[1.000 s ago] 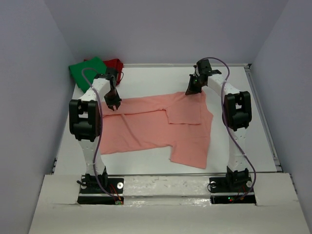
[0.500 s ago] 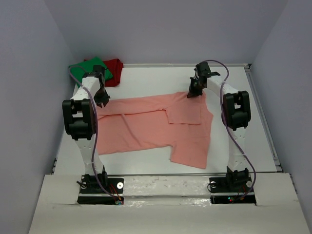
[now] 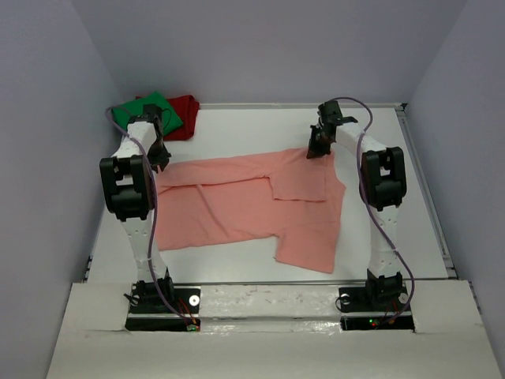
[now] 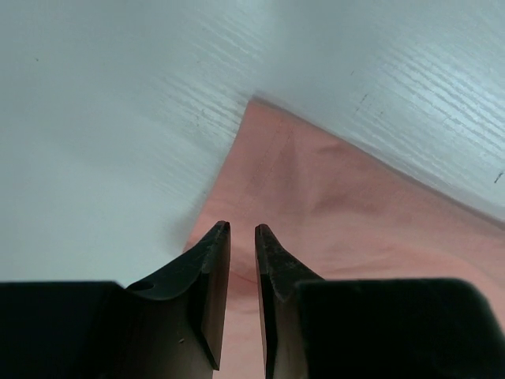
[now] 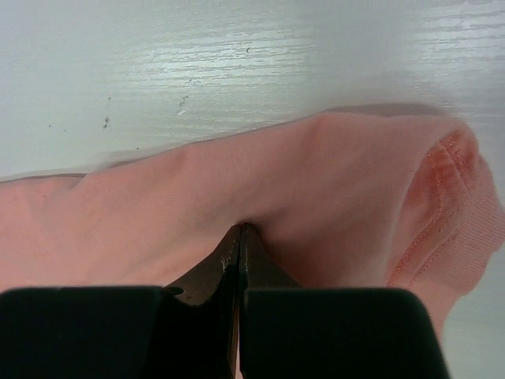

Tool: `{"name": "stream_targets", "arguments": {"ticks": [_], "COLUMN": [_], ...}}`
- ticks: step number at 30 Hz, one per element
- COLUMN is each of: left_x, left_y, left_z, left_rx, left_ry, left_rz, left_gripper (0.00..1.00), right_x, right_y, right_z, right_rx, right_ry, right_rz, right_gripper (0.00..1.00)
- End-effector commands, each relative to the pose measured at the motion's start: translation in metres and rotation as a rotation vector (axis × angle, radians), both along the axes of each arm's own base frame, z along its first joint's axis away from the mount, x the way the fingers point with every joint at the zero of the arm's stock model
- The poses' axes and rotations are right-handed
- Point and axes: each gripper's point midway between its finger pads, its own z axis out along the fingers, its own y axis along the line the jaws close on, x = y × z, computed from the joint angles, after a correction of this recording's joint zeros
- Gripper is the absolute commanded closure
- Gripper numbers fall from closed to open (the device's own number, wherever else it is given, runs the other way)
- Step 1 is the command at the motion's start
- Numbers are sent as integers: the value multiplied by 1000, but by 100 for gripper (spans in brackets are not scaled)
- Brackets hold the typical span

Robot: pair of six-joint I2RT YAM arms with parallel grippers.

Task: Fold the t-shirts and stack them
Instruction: Fold the flattened tshirt in 1/3 of the way

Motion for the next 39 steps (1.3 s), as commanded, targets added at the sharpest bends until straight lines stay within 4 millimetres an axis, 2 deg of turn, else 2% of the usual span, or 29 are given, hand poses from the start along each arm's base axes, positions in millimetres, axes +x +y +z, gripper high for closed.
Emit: {"name": "stream_targets", "arguments": {"ticks": [1, 2, 7, 10, 23, 25, 26, 31, 39], "left_x": [12, 16, 26, 29, 50, 53, 54, 61, 66], "left_y": [3, 3, -1, -5, -34, -36, -36, -39, -52], "left_z": [11, 13, 12, 5, -8, -8, -6, 0, -18], "left_rx": [14, 13, -14, -36, -100, -105, -108, -119, -140], "left_ry": [-23, -32, -43, -36, -44, -46, -52, -81, -56], "left_rz": [-11, -12, -22, -29, -95, -96, -95, -100, -121], "left_gripper": [71, 71, 71, 71, 71, 71, 71, 70, 70], "right_x": [6, 7, 10, 12, 31, 35, 42, 51, 55], "right_y": [-26, -32, -38, -44, -53, -63, -70, -87, -104], "right_z": [-9, -9, -11, -14, -13, -19, -13, -12, -11], "right_rx": [-91, -95, -98, -106, -112, -139, -135, -120, -118], "right_ry": [3, 4, 8, 15, 12, 17, 1, 1, -3], "right_rz": [-47, -60, -72, -84, -101, -126, -142, -180, -205], "right_gripper": [100, 100, 100, 100, 100, 100, 100, 100, 100]}}
